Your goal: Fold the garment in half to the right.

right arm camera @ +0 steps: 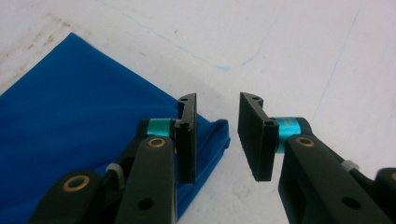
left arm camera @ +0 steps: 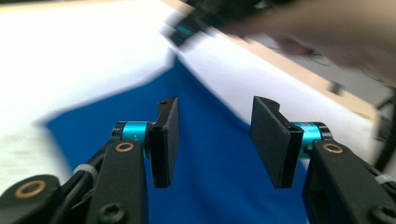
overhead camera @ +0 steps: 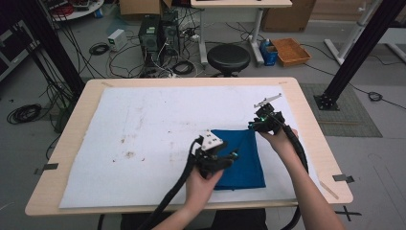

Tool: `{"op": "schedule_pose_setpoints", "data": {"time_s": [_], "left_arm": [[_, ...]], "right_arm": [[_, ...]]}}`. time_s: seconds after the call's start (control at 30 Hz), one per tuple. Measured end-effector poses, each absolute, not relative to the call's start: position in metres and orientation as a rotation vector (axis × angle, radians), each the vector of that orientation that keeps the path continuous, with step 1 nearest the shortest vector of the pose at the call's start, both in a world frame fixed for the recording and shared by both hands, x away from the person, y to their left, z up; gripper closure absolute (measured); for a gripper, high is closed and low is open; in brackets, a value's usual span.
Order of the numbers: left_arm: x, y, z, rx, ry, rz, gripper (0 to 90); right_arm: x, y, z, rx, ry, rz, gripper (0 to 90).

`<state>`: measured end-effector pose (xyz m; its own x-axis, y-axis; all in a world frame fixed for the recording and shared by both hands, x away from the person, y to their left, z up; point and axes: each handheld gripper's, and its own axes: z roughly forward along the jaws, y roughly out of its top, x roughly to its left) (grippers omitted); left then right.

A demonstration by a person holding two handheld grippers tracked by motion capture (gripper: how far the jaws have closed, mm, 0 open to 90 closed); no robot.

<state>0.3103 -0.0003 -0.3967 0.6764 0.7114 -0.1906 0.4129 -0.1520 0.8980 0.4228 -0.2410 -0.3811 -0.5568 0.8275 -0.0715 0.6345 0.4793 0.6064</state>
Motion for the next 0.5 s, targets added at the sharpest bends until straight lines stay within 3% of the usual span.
{"op": "schedule_pose_setpoints", "data": {"time_s": [0.1, 0.2, 0.23, 0.43, 0.5], "left_arm": [[0.332, 0.017, -0.397, 1.780, 0.946, 0.324, 49.4], [0.348, 0.030, -0.399, 1.782, 0.991, 0.318, 47.8], [0.351, 0.033, -0.399, 1.780, 1.004, 0.315, 47.9], [0.358, 0.047, -0.404, 1.769, 1.036, 0.315, 49.0], [0.357, 0.049, -0.405, 1.764, 1.034, 0.309, 49.0]], "right_arm": [[0.421, -0.244, -0.394, 1.302, 2.362, 0.822, 70.5], [0.420, -0.244, -0.403, 1.273, 2.364, 0.792, 87.3], [0.419, -0.246, -0.404, 1.267, 2.353, 0.805, 89.1], [0.415, -0.258, -0.406, 1.309, 2.295, 0.851, 89.5], [0.415, -0.260, -0.409, 1.324, 2.288, 0.837, 85.8]]}}
